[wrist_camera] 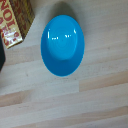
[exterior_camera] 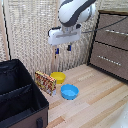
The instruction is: Locate and clasp the grip of the topmost drawer. Steadily and circumspectly yank the drawer open. Discover and seize the nutrition bar using your clamp. Deposit the nutrition bar in the accessible drawer. Unclench the nutrition bar.
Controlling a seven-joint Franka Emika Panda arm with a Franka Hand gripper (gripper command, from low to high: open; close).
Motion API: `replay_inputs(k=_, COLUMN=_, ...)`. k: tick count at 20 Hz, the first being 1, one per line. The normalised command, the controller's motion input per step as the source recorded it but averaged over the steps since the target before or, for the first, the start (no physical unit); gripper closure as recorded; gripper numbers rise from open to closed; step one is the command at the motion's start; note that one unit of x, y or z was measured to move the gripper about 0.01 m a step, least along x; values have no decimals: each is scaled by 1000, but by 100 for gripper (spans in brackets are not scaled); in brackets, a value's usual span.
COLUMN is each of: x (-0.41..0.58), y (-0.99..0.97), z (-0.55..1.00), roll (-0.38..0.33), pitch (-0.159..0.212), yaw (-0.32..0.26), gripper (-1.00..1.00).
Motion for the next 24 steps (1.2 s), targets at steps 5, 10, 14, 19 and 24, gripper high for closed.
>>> replay_inputs(k=5, x=4, y=-161, z=131, roll=-272, pitch=-1, yaw=136, gripper=-100)
replay_inputs(k=10, x=0, y=-206, z=0, roll=-308, pitch=-3, yaw=139, gripper=-100)
replay_inputs(k=14, x=0, y=-140, z=0, roll=-341, pitch=1, yaw=121, gripper=-100)
replay_inputs(k=19, x=0, y=-122, z=0, roll=-354, pitch=0, yaw=111, gripper=-100)
replay_inputs(k=24, x=2, y=-84, z=0, roll=-363, pitch=7, yaw=110, gripper=-100)
